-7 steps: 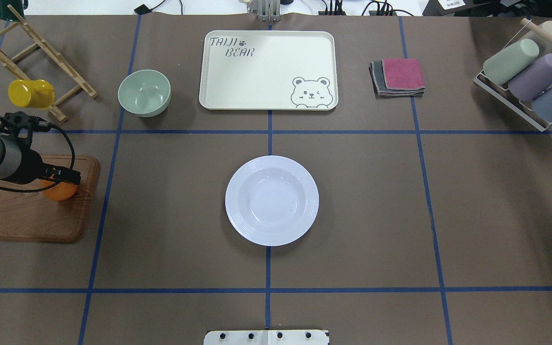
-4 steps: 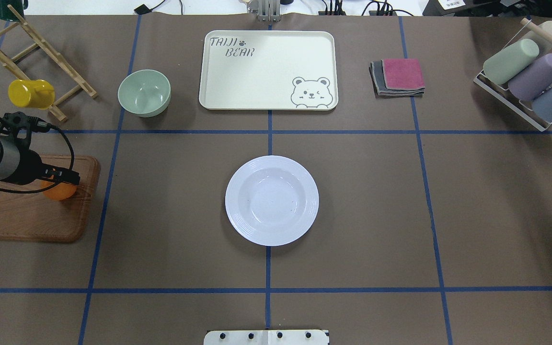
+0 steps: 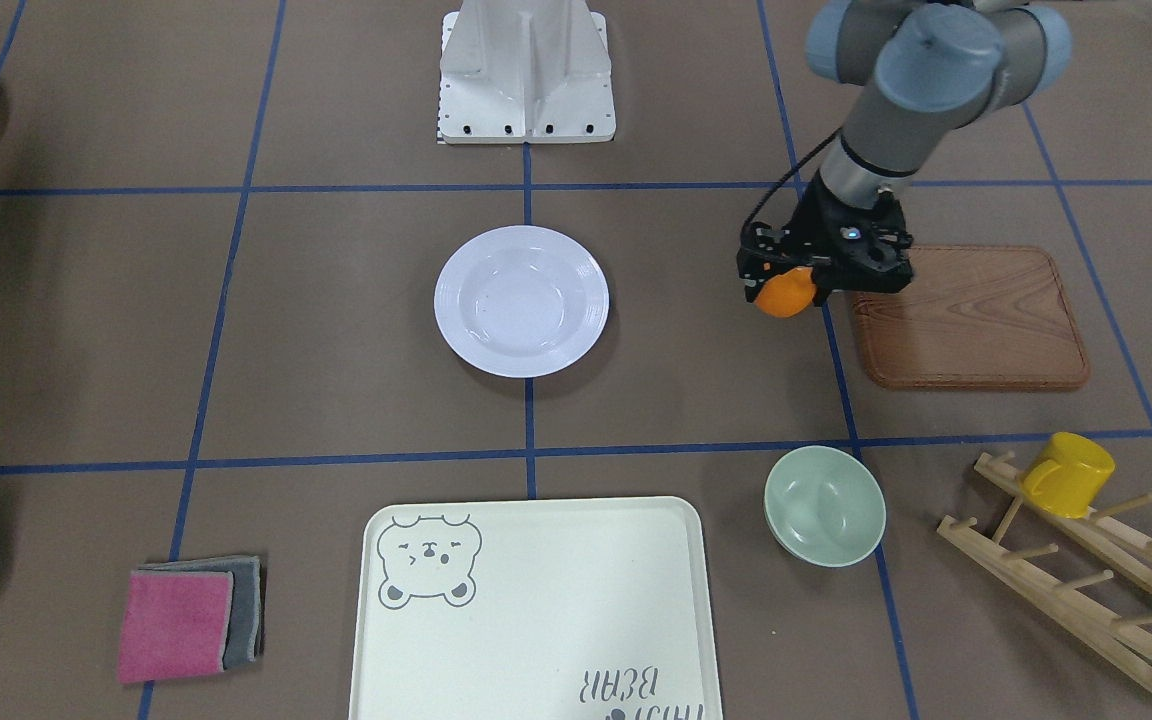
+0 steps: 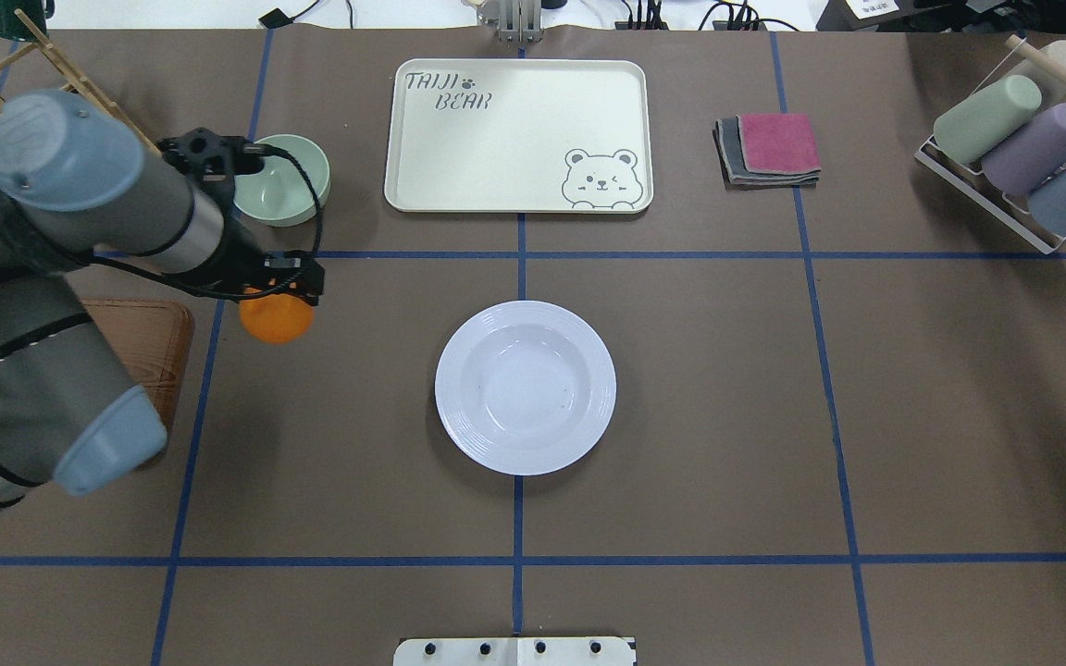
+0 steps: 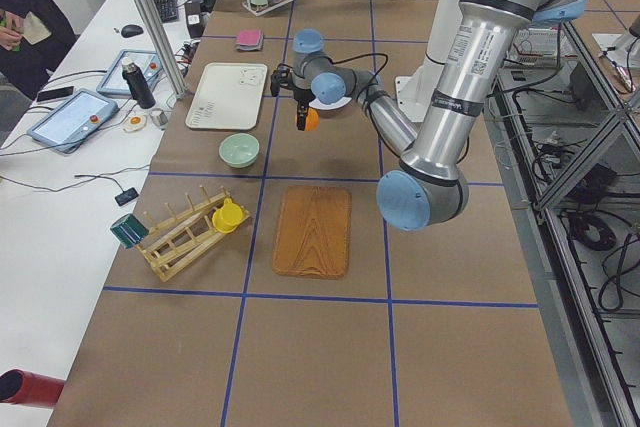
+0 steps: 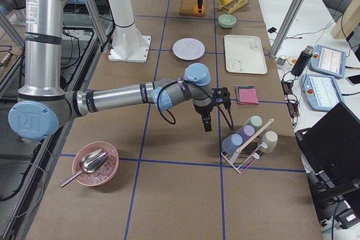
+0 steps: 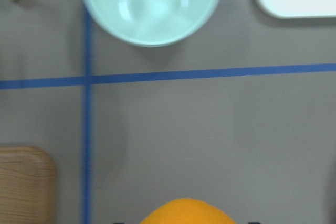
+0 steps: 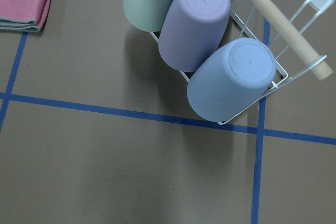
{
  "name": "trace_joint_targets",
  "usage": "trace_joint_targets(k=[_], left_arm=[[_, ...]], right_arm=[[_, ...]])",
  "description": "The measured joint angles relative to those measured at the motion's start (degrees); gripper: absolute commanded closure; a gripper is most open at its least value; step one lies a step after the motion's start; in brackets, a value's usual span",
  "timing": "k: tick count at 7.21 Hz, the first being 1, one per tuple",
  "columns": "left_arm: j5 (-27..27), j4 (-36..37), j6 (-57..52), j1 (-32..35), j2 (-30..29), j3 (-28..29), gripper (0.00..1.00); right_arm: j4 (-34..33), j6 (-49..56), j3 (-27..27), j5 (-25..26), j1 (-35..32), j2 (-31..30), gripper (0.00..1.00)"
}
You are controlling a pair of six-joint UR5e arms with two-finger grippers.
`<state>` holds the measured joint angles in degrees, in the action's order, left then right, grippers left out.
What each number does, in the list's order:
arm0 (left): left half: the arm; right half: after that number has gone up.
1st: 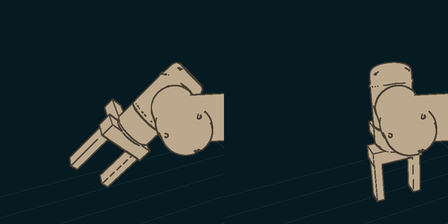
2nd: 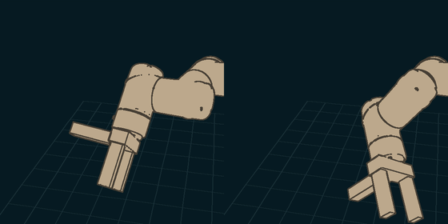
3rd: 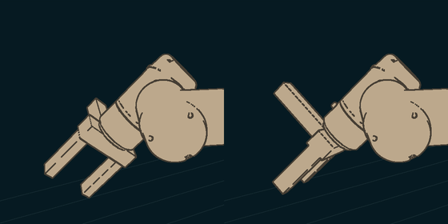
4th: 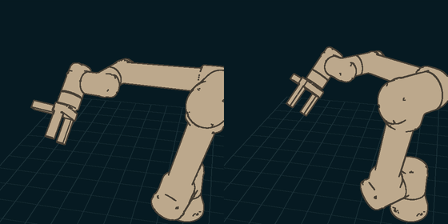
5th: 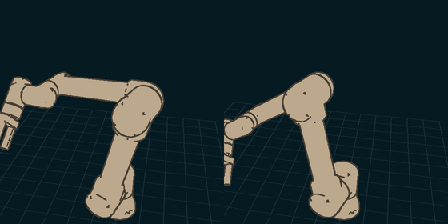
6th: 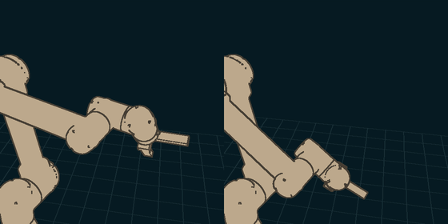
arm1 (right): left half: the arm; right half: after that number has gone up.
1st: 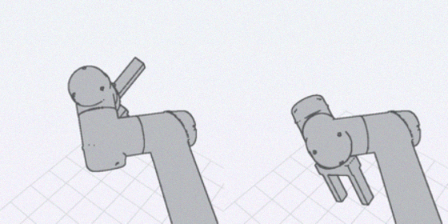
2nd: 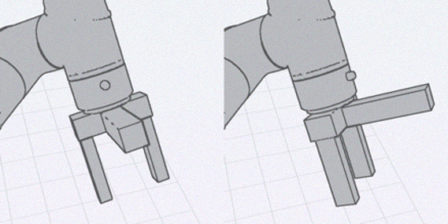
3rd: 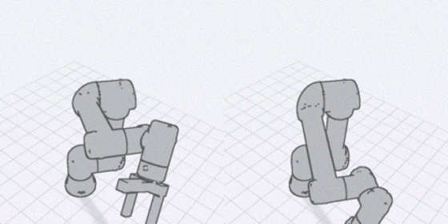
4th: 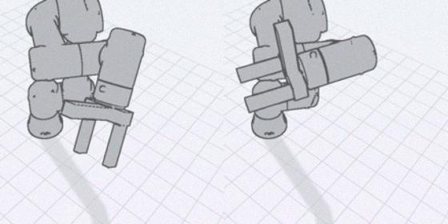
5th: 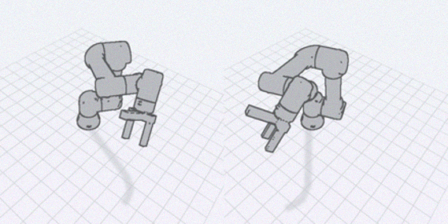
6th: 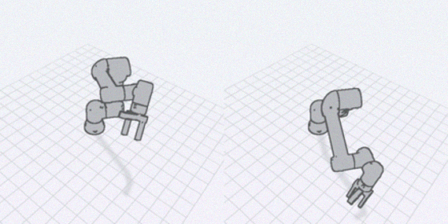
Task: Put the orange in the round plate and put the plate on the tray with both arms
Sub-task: 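Carry the orange with the left gripper and lower it onto the white plate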
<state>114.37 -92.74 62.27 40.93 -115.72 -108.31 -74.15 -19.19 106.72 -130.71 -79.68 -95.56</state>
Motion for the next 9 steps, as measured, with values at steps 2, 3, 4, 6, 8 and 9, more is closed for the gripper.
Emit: trace_joint_targets(k=[2,3,4,6,8,9], left_arm=[[-4.2,3.7,8.3,-5.4,-10.5,5.6,1.0],[-6.2,4.1,11.4,-7.6,-15.7,10.3,1.0],[-8.0,4.1,13.6,-9.7,-20.1,15.1,1.0],[-11.5,3.6,15.4,-13.6,-24.1,21.1,0.97],[-12.6,3.3,16.0,-16.1,-24.8,22.8,0.55],[-12.8,3.1,16.2,-16.8,-24.9,23.2,0.29]], right_arm=[[0.0,-4.0,1.5,0.0,1.5,0.3,0.0],[0.1,-5.9,2.4,0.0,2.3,0.3,0.0],[0.1,-7.0,2.9,0.0,3.0,0.4,0.0],[0.1,-8.3,3.3,0.1,3.7,0.6,0.0],[0.1,-8.6,3.3,0.1,4.1,0.8,0.0],[0.1,-8.7,3.4,0.0,4.2,0.8,0.0]])
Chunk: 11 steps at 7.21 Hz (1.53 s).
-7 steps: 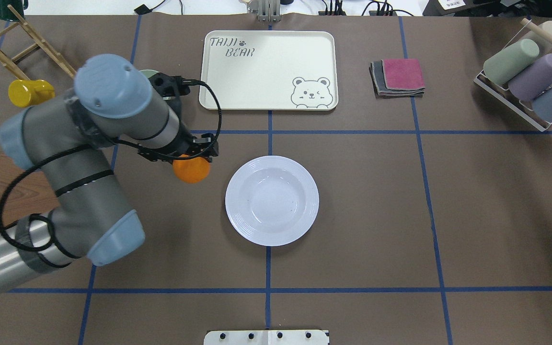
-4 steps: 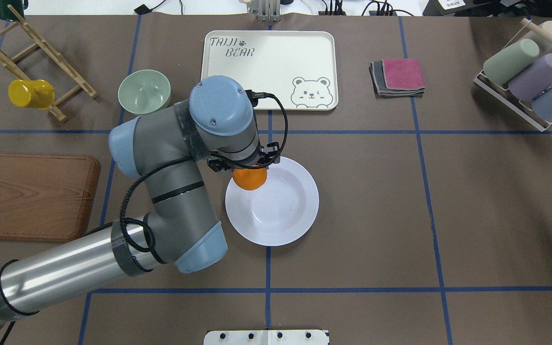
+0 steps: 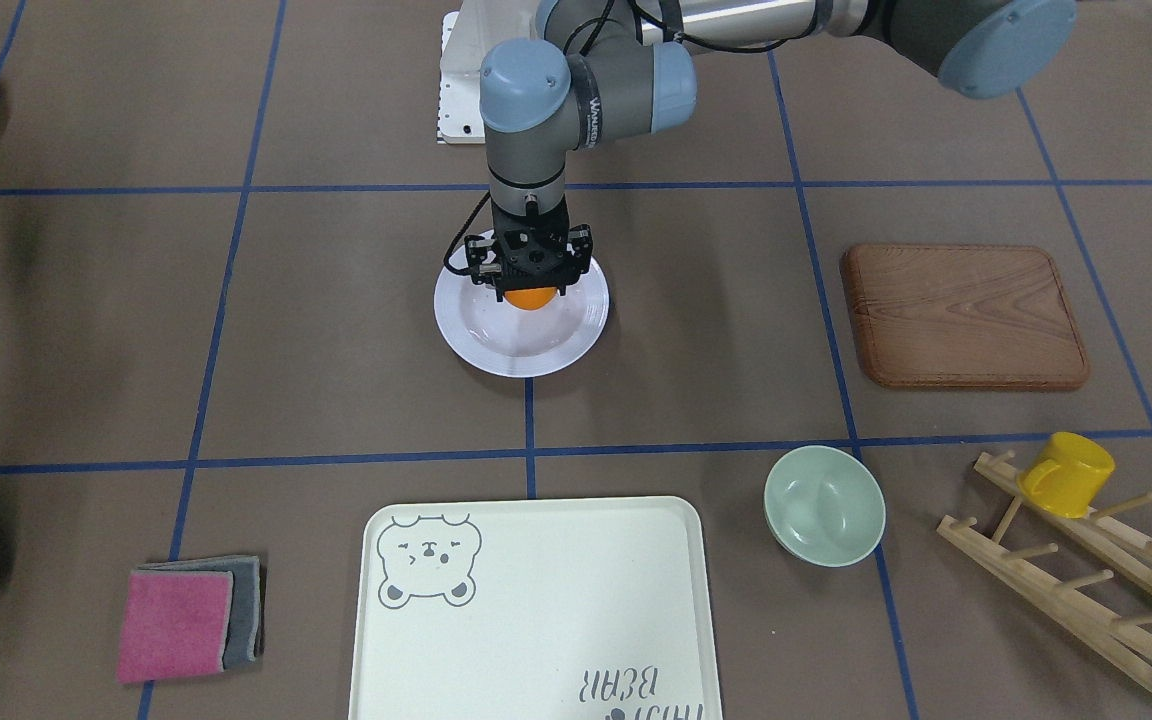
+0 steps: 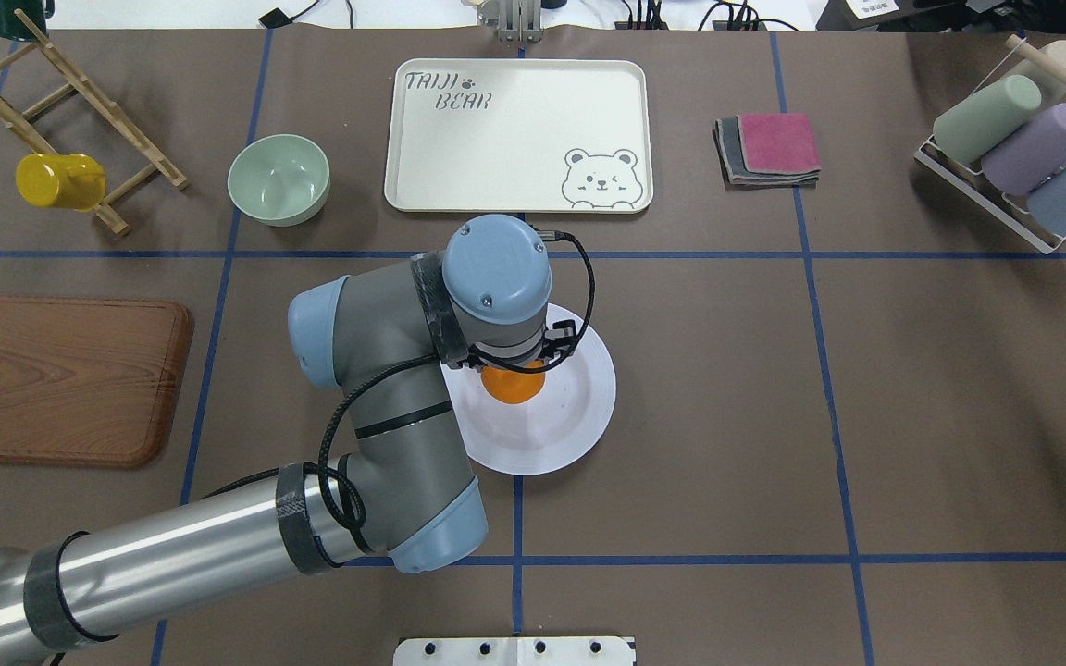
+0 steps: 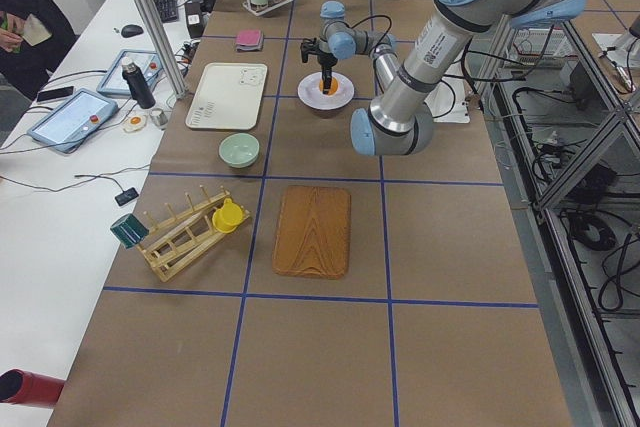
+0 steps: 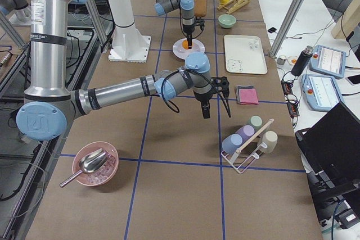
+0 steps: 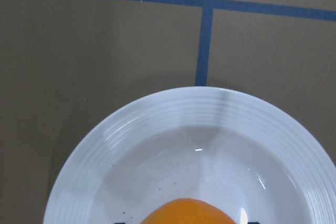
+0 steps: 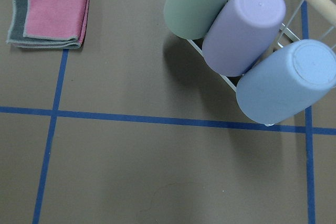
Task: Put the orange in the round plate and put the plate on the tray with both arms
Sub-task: 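Carry the orange with the left gripper and lower it onto the white plate, then release the orange and withdraw the left arm while the right arm reaches in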
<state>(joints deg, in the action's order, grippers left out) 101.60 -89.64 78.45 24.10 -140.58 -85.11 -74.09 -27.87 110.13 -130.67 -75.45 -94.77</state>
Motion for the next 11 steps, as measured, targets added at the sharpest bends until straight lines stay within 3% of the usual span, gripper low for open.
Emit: trace_joint_targets(k=[1,5,7,9,11], left_arm=[[-0.1,-0.7,0.1,-0.4,0.0,0.6,0.02],[-1.6,-3.2,0.0,-0.3,0.1,1.6,0.01],[-0.4,-2.5,-4.7,3.5,3.2,-2.6,0.01],[5.5,-0.8,-16.9,11.6,12.2,-10.6,0.01],[11.9,4.4,-36.6,22.4,20.9,-17.5,0.01]], right_arm=[[0.0,-0.1,0.2,0.0,0.2,0.0,0.0],[3.4,-5.0,0.5,0.0,2.7,0.5,0.0],[13.8,-20.0,0.5,0.1,7.0,0.6,0.02],[23.6,-39.0,0.9,1.1,11.4,1.0,0.02],[31.4,-55.8,2.1,7.6,18.1,1.1,0.02]])
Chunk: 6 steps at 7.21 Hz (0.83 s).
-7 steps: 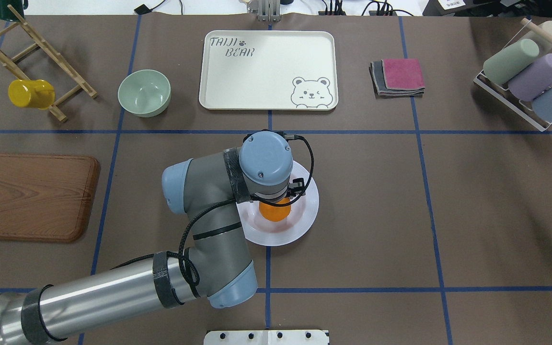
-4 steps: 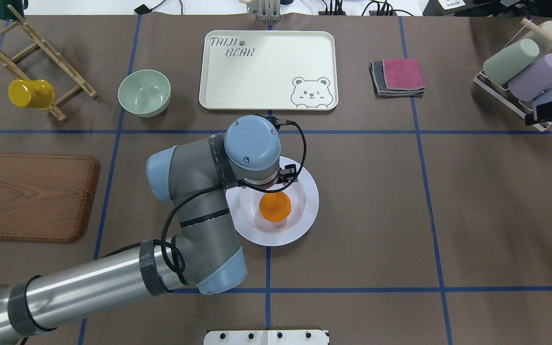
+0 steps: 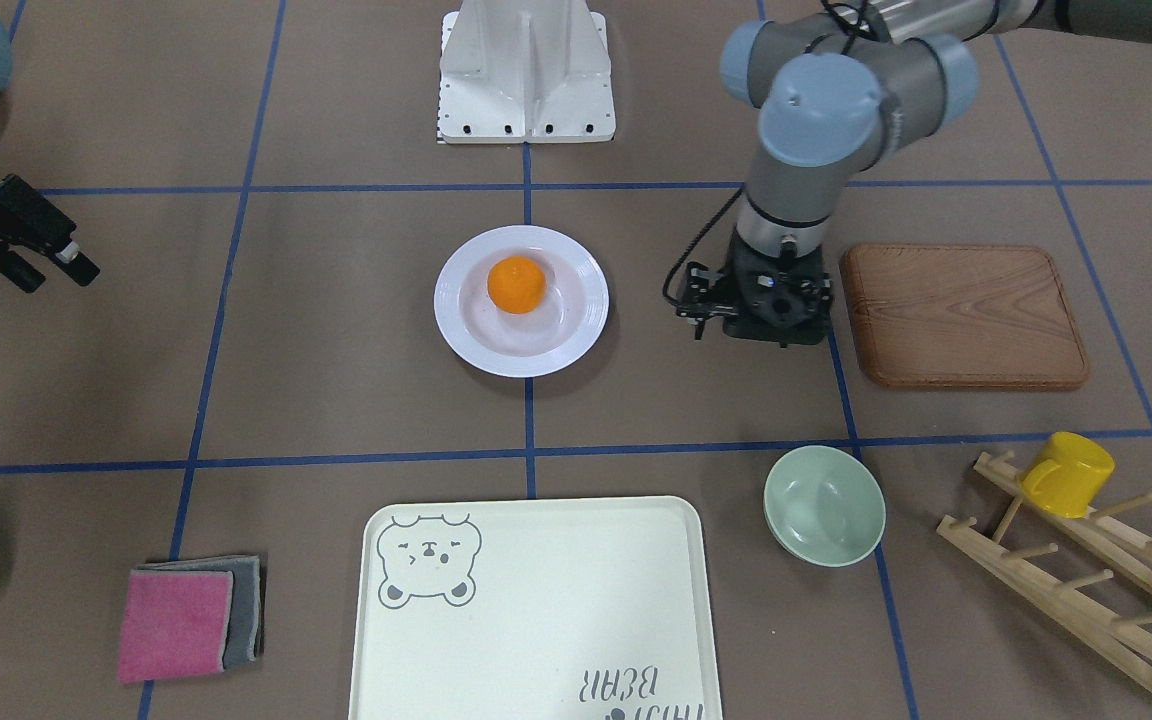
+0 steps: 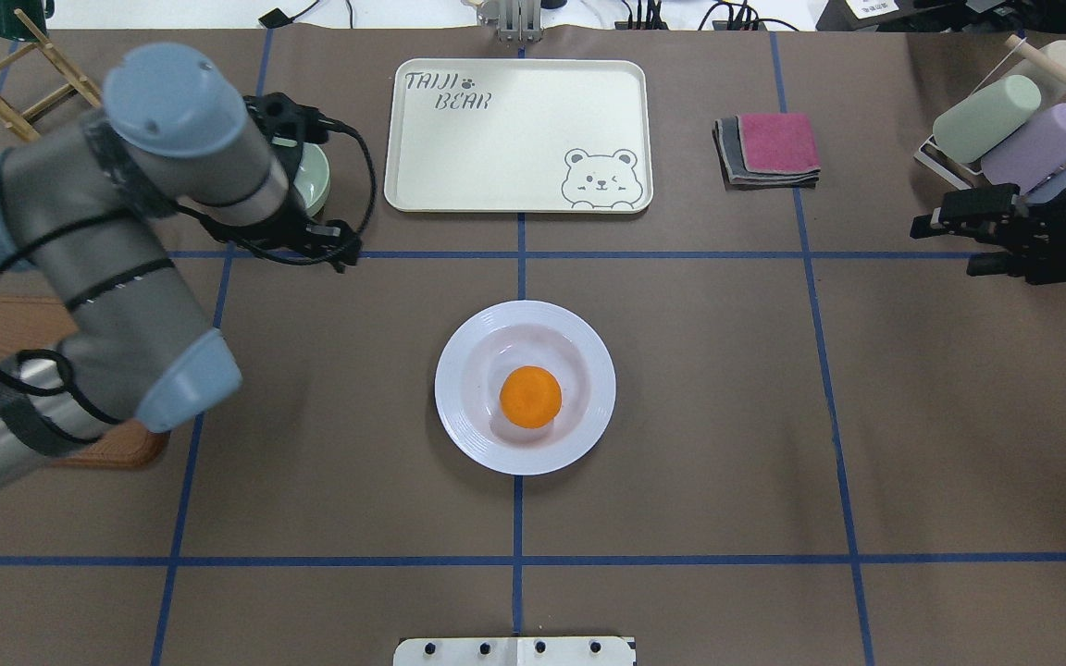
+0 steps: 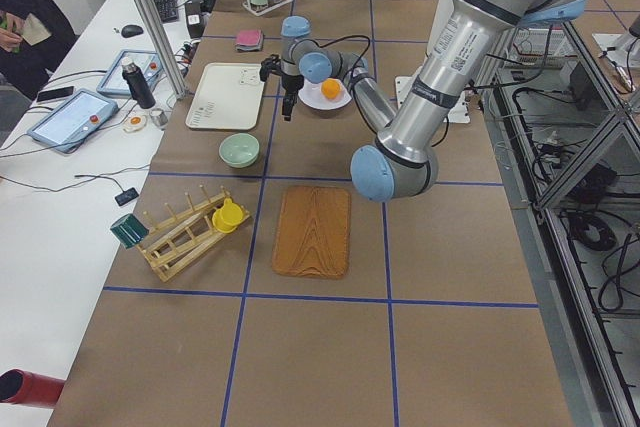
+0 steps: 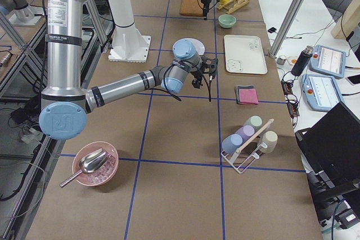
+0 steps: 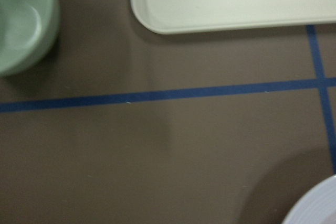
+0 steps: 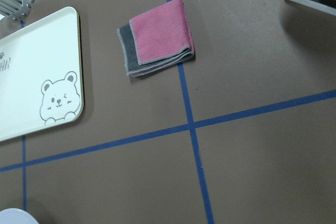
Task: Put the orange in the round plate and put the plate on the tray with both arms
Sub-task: 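Release the orange and withdraw the left arm while the right arm reaches in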
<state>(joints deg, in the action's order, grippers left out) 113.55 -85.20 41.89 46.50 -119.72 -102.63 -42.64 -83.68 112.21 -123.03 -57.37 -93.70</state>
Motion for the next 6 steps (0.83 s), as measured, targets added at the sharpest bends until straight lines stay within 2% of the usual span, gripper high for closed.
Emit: trace_joint_targets(k=[1,3,5,6], left_arm=[[2.8,2.1,-10.7,6.2,4.7,-2.7,0.01],[9.5,3.0,-31.3,20.6,16.0,-5.2,0.01],[13.1,2.5,-48.0,33.0,24.3,-3.5,0.01],[16.1,2.2,-50.4,37.9,26.2,-1.4,0.01]], right_arm=[[1.7,-6.9,1.7,6.9,5.6,0.0,0.02],[2.4,-18.3,5.8,24.1,18.8,0.0,0.02],[2.3,-26.2,8.4,43.0,33.1,-0.1,0.09],[2.3,-30.1,8.8,52.8,40.5,-0.1,0.09]])
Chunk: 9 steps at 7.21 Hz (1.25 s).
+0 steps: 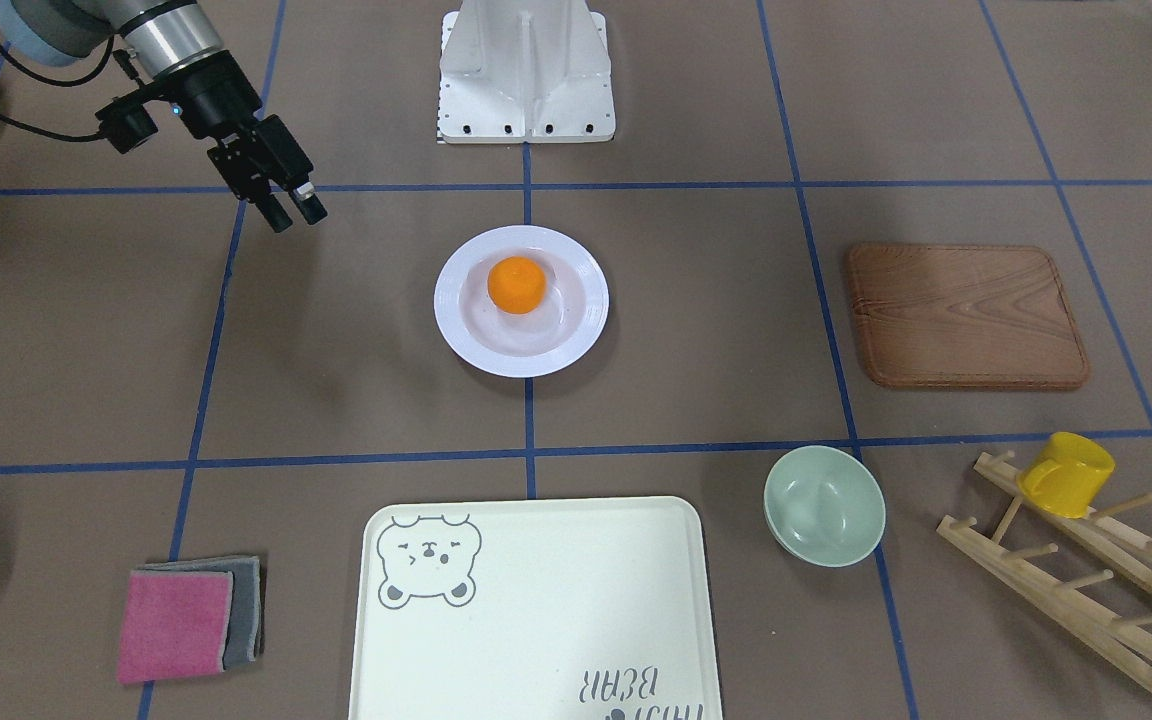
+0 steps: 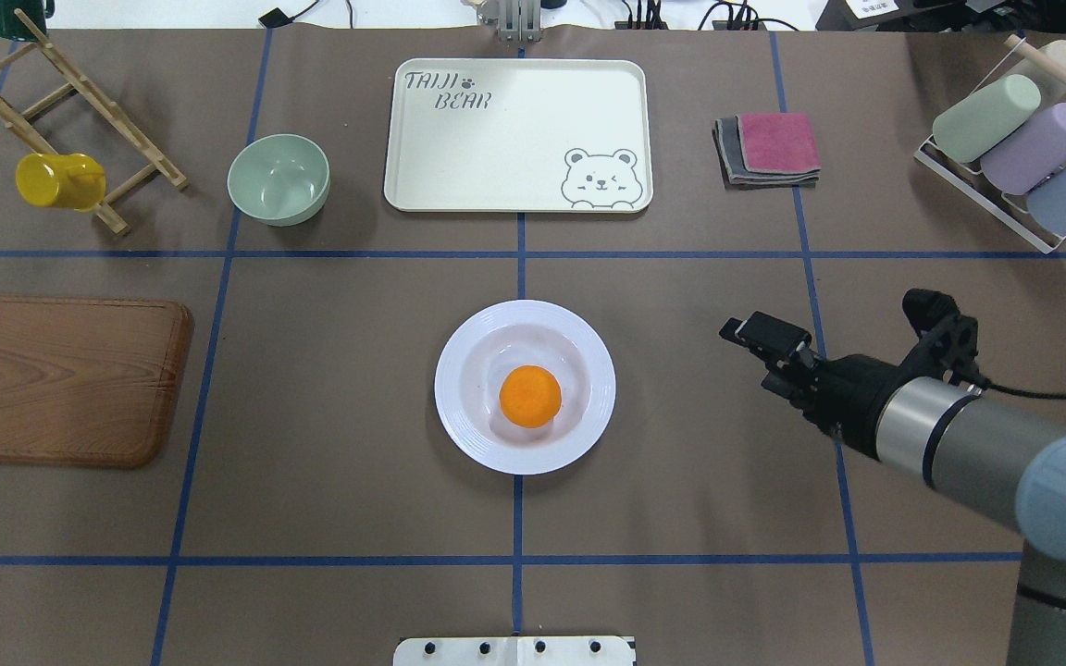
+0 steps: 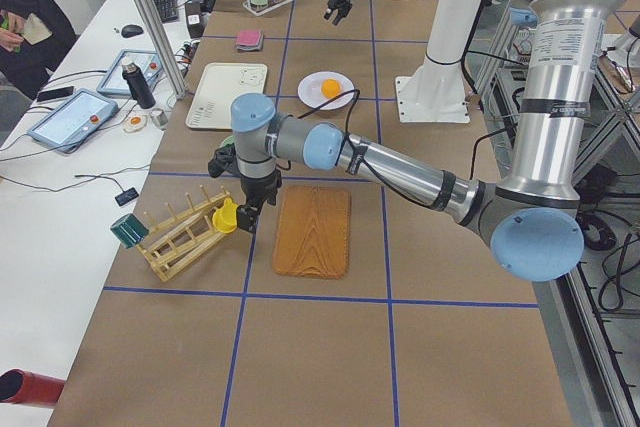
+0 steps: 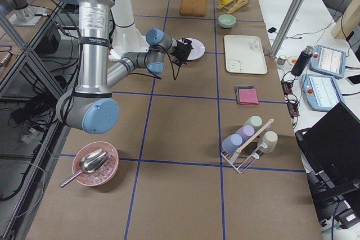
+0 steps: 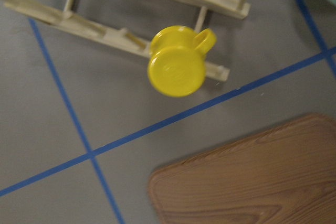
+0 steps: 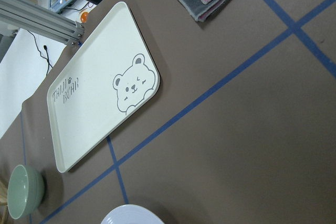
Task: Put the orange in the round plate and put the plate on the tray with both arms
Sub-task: 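Release the orange and withdraw the left arm while the right arm reaches in, then move the right gripper to the plate rim nearest the robot and grip it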
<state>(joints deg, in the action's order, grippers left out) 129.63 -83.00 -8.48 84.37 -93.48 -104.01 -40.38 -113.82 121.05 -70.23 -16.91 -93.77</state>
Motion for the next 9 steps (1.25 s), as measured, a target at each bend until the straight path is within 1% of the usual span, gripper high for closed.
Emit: trace_joint_targets(k=[1,2,3,4,5,7,8,9], left_arm=[[2.5,-0.4,-0.7,2.8,2.0,0.9,0.01],[3.5,-0.7,-0.9,4.0,3.4,1.0,0.01],[3.9,-0.8,-0.9,4.4,4.1,1.1,0.01],[4.0,-0.8,-0.9,4.5,4.3,1.1,0.01],[4.0,-0.8,-0.9,4.5,4.4,1.1,0.01],[4.1,-0.9,-1.0,4.6,5.0,1.0,0.01],[4.1,-0.9,-1.0,4.6,5.2,1.0,0.01],[4.1,-0.9,-1.0,4.6,5.2,1.0,0.01]], right_arm=[[0.0,-4.9,-0.4,9.0,7.0,0.2,0.1],[0.0,-8.9,-2.4,15.7,12.3,2.0,0.15],[0.0,-10.9,-7.0,19.3,14.8,6.8,0.2],[0.0,-11.6,-11.4,20.6,15.3,11.9,0.23],[-0.6,-11.8,-13.6,20.9,15.4,14.7,0.23],[-5.2,-11.9,-15.7,20.8,15.2,18.0,0.23],[-6.7,-11.9,-17.5,20.2,14.5,19.0,0.26],[-7.4,-11.9,-19.8,18.9,13.1,20.3,0.37]])
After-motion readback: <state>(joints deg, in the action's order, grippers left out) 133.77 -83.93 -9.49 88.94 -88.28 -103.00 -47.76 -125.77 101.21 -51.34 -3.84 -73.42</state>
